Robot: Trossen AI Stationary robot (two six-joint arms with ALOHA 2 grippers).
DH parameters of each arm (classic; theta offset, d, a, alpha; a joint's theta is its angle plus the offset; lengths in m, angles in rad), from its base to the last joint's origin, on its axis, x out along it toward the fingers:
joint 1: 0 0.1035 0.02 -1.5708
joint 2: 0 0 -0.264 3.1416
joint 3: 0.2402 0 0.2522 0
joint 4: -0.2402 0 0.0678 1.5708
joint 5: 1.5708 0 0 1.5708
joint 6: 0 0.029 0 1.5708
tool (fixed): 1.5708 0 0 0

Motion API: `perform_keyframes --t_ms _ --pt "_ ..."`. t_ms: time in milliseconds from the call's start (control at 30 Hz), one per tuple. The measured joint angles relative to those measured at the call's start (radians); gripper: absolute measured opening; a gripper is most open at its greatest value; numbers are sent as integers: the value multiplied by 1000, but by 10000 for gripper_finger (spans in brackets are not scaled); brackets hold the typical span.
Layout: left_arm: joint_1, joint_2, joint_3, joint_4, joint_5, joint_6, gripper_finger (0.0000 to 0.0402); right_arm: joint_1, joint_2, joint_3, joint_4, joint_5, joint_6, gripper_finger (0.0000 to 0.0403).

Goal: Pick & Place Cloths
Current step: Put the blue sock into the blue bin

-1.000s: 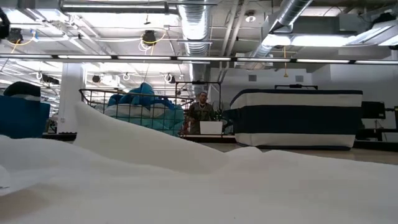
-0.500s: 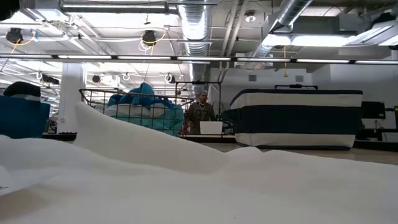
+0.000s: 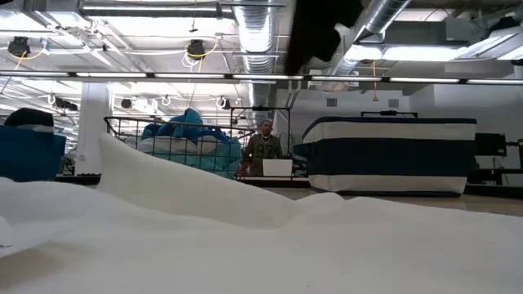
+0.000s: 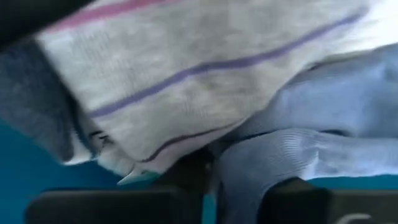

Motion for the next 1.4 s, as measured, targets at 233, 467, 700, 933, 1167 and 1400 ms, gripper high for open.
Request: perform_keyframes --t_ms 233,467,700,933,1167,1400 --pt "2 -12 -1 64 -13 92 157 -11 88 0 15 -8 -46 242" --pt "3 -15 -1 94 -24 94 258 21 171 1 112 -79 65 304" --pt "2 -16 -1 96 -46 95 293 80 213 1 198 -54 237 306" --pt "3 -14 -1 97 -87 257 294 133 282 8 339 82 235 306" --pt "3 -14 -1 94 -129 277 294 163 373 34 357 82 241 306" --pt "5 -18 5 64 -107 180 280 154 496 155 177 114 379 260"
